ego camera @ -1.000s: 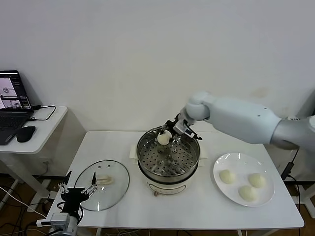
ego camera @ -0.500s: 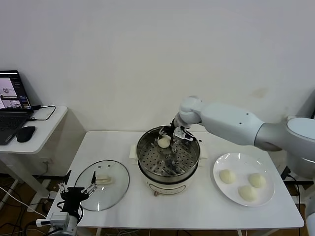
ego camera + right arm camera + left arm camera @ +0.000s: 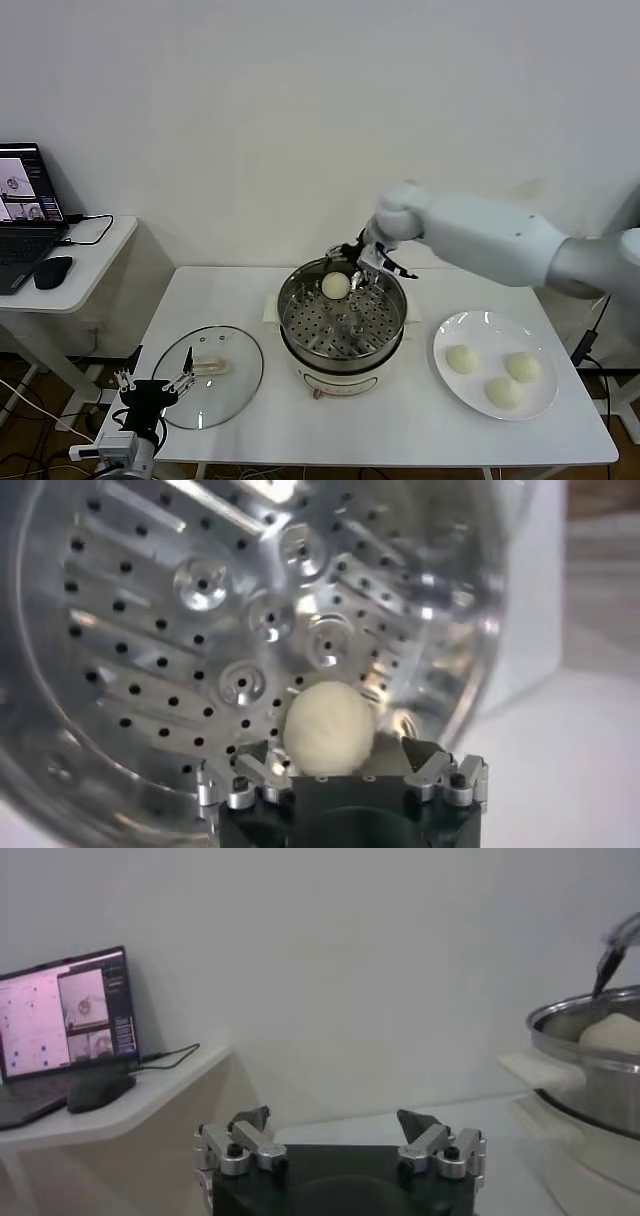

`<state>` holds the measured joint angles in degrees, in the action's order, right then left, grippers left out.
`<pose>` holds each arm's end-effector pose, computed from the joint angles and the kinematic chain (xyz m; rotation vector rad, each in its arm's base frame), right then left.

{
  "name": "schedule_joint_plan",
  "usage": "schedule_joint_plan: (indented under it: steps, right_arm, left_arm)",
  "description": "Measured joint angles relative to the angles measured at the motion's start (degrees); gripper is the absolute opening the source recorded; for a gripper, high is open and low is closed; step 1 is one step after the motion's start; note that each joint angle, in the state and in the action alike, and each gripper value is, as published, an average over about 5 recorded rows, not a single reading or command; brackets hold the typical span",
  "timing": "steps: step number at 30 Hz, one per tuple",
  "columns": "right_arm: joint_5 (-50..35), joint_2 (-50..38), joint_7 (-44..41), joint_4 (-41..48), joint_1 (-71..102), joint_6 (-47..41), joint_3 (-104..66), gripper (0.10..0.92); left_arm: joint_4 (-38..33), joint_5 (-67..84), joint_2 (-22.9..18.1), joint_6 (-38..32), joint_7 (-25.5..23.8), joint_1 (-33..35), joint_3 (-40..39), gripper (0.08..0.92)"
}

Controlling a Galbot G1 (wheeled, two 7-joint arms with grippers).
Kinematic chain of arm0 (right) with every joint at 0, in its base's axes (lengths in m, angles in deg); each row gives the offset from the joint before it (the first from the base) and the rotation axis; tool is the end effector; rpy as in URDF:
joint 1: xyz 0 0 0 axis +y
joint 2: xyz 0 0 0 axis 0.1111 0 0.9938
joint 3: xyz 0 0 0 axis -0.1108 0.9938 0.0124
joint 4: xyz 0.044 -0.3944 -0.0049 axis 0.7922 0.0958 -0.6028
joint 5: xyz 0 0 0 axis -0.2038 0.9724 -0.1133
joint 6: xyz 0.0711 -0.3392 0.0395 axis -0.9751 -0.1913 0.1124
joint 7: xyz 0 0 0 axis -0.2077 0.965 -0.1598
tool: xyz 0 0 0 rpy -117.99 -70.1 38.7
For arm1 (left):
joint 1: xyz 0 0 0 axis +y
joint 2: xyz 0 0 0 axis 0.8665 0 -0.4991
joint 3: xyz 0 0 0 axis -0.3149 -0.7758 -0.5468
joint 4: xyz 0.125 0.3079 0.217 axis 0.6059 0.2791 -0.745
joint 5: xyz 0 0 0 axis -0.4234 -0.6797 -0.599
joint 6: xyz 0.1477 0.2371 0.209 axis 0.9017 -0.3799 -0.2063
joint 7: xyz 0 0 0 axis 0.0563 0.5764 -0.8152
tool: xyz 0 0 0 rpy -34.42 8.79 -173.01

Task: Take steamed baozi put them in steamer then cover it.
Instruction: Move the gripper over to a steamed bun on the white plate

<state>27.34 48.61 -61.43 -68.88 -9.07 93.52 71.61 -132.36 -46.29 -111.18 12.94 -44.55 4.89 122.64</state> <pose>0.5788 0.0036 -0.0458 1.7316 -1.2357 2.1107 0.1320 0.0937 -0.3164 0.1386 -2.9754 -0.3186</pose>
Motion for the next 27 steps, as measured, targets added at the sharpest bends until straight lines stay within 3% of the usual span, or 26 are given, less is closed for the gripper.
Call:
schedule_joint_plan:
  steps: [11, 19, 27]
  right_arm:
    - [-8.6, -20.5, -1.6, -16.0, -1.3, -19.1, -0.2, 0.823]
    - [-6.9, -31.2, -2.8, -20.4, 2.5, -23.2, -0.7, 0.823]
    - [-1.7, -35.4, -3.3, -20.0, 12.6, -24.0, -6.4, 0.823]
  left_arm:
    - [-1.2, 0.2, 1.2, 0.6, -0.1, -0.1, -0.8, 0.823]
    - [-1.4, 0.1, 1.5, 0.5, -0.1, 0.3, -1.0, 0.823]
    - [-1.4, -0.1, 1.2, 0.5, -0.1, 0.4, -1.2, 0.823]
